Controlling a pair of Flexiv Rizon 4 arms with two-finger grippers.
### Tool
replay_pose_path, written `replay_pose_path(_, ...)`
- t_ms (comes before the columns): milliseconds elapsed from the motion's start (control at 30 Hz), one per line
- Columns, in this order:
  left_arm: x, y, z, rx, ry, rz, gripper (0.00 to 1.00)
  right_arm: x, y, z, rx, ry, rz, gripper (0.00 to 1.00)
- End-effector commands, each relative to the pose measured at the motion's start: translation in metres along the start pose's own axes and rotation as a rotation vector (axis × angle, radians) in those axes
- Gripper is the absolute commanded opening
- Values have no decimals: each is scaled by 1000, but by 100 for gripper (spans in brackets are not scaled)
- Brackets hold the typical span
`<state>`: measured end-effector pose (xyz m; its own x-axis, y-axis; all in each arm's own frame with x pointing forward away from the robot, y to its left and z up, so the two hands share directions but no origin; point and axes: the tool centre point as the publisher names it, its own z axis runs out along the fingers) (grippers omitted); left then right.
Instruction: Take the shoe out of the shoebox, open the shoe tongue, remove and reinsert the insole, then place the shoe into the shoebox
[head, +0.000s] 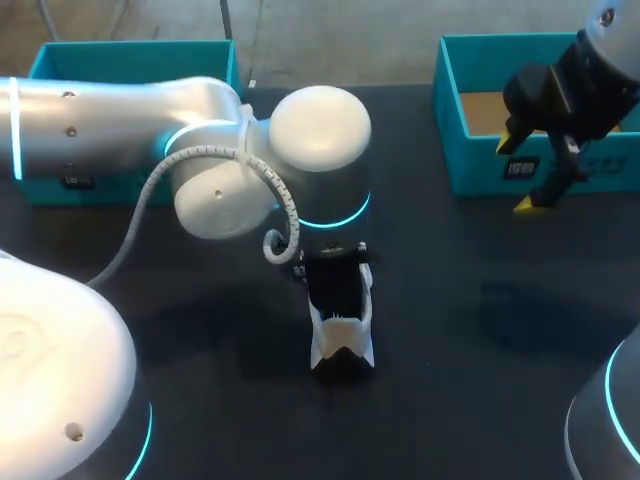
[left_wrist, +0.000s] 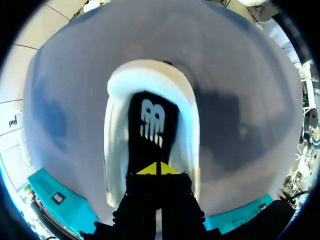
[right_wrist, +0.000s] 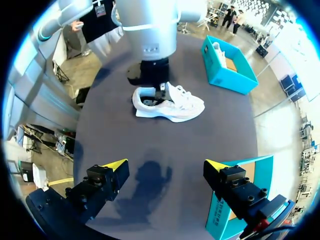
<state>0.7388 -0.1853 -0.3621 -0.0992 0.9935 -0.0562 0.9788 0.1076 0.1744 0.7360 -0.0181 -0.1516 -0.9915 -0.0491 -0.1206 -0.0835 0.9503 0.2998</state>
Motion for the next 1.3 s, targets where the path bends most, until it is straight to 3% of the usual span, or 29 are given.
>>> replay_pose_path(33, 2, -1, -13, -29, 13, -16, 0, -2, 1, 1, 3, 4, 1, 100)
replay_pose_path(233, 1, 0, -10, -41, 17, -37, 0, -2, 1, 1, 3, 4, 1, 100)
replay_pose_path(300, -1, 1, -9, -52, 22, -26, 6, -2, 1, 1, 3, 4, 1, 100)
replay_pose_path(433, -3, 3, -8, -55, 26, -27, 47, -2, 1, 1, 3, 4, 1, 100)
replay_pose_path(467, -2, 4, -8, -51, 27, -29, 91, -2, 1, 1, 3, 4, 1, 100)
replay_pose_path(500, -2, 5, -7, -51, 29, -30, 100, -2, 1, 1, 3, 4, 1, 100)
replay_pose_path(1300, 3, 7, -27, -10, 34, -11, 100, -2, 1, 1, 3, 4, 1, 100)
